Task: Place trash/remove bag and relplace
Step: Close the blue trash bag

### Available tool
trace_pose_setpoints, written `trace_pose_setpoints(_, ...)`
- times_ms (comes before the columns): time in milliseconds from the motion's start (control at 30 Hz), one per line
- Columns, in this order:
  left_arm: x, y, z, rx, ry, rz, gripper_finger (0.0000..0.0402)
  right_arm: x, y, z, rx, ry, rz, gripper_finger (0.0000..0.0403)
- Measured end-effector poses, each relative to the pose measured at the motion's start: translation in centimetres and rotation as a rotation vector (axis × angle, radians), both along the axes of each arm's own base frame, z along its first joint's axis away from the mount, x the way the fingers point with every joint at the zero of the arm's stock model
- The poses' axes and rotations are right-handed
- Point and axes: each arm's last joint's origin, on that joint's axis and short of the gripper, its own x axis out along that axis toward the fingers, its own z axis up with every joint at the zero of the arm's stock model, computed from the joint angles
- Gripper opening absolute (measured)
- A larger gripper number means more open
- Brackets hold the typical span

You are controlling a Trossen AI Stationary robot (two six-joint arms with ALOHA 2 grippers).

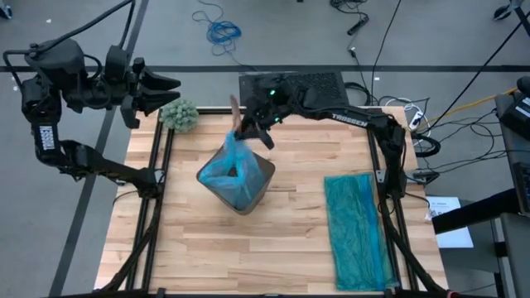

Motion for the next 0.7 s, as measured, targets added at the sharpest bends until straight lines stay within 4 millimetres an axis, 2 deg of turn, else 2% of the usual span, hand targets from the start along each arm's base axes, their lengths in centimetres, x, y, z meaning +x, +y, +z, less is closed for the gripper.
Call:
trace_pose_setpoints(100,0.0,0.0,0.0,0.001,-0.001,0.000,0.0187,-1.3,-0.8,2.6,-0.062,-0.072,-0.059,0.0012)
trace_pose_setpoints(400,0.0,0.0,-0.2,-0.005,0.015,0.001,0.0187,-4.5,-2.8,8.9,-0.162,-0.195,-0.205,0.0001)
trace_pose_setpoints(533,-0.2,0.1,-1.2,-0.036,0.116,0.050,0.0169,-5.6,-3.5,9.8,-0.194,-0.169,-0.268,0.0000)
trace_pose_setpoints(700,-0.2,0.3,-2.1,-0.058,0.220,0.117,0.0128,-6.1,-4.2,9.8,-0.119,-0.130,-0.300,0.0004)
